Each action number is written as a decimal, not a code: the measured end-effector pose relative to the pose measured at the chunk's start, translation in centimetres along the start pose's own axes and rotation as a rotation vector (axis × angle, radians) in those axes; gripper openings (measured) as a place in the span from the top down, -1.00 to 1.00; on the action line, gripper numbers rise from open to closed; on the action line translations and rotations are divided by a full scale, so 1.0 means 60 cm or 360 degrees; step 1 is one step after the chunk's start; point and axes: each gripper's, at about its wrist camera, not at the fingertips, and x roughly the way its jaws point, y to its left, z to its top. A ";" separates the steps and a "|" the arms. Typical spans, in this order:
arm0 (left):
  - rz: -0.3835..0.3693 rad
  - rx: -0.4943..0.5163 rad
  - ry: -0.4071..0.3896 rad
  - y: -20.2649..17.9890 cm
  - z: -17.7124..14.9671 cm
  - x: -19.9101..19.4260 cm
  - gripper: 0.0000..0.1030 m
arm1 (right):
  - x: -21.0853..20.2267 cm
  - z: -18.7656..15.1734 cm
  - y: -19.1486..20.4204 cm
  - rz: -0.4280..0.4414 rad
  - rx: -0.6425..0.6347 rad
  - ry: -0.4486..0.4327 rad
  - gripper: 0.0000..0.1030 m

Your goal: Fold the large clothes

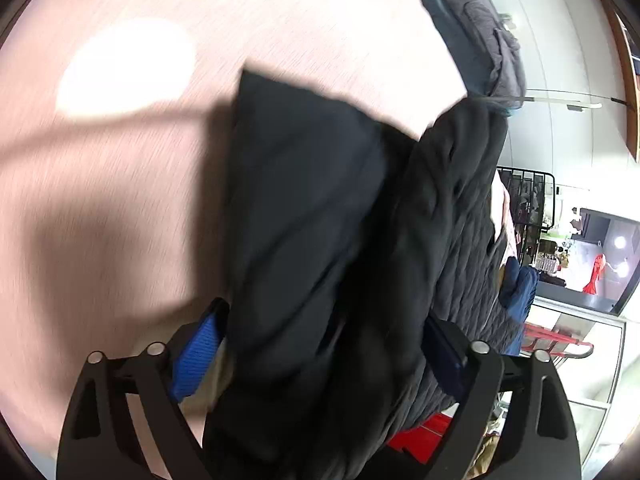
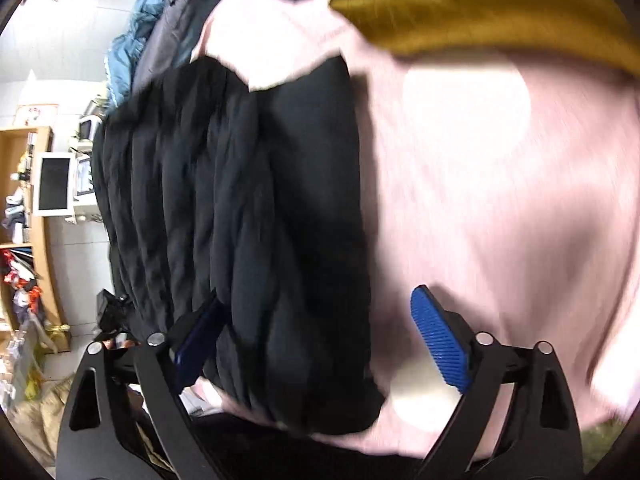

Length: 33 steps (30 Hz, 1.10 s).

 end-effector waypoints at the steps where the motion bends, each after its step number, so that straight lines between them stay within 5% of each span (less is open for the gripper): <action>1: -0.0026 -0.0014 -0.0003 -0.002 0.012 0.001 -0.81 | 0.010 0.015 -0.003 0.0043 0.0015 0.0022 -0.79; 4: -0.0044 -0.0091 0.0021 -0.015 0.028 0.021 -0.87 | 0.052 0.036 0.000 0.0122 0.0086 0.0082 -0.79; 9: 0.0074 0.0020 -0.0020 -0.045 0.015 0.045 -0.87 | 0.080 0.015 0.039 0.0119 -0.0030 0.0045 -0.88; 11: 0.0049 0.0056 -0.0018 -0.046 0.008 0.042 -0.85 | 0.076 0.007 0.045 0.0031 -0.0049 0.0009 -0.49; 14: 0.0011 0.0036 -0.0034 -0.035 0.001 0.030 -0.65 | 0.051 -0.007 0.025 0.0116 0.0107 -0.0039 0.16; 18: -0.0059 0.0037 -0.0060 -0.028 -0.011 0.014 -0.27 | 0.019 -0.036 0.044 0.0140 0.0146 -0.0099 0.43; 22: -0.0170 0.0013 -0.0086 -0.022 -0.028 -0.011 0.03 | -0.019 -0.072 0.084 0.0056 0.0084 -0.0178 0.50; 27: -0.0331 0.0013 -0.0093 -0.010 -0.048 -0.042 0.18 | -0.053 -0.117 0.135 -0.0045 -0.0037 -0.0268 0.53; 33: -0.0392 0.0021 -0.0079 -0.008 -0.050 -0.047 0.28 | -0.048 -0.140 0.165 -0.0099 0.0054 -0.0319 0.55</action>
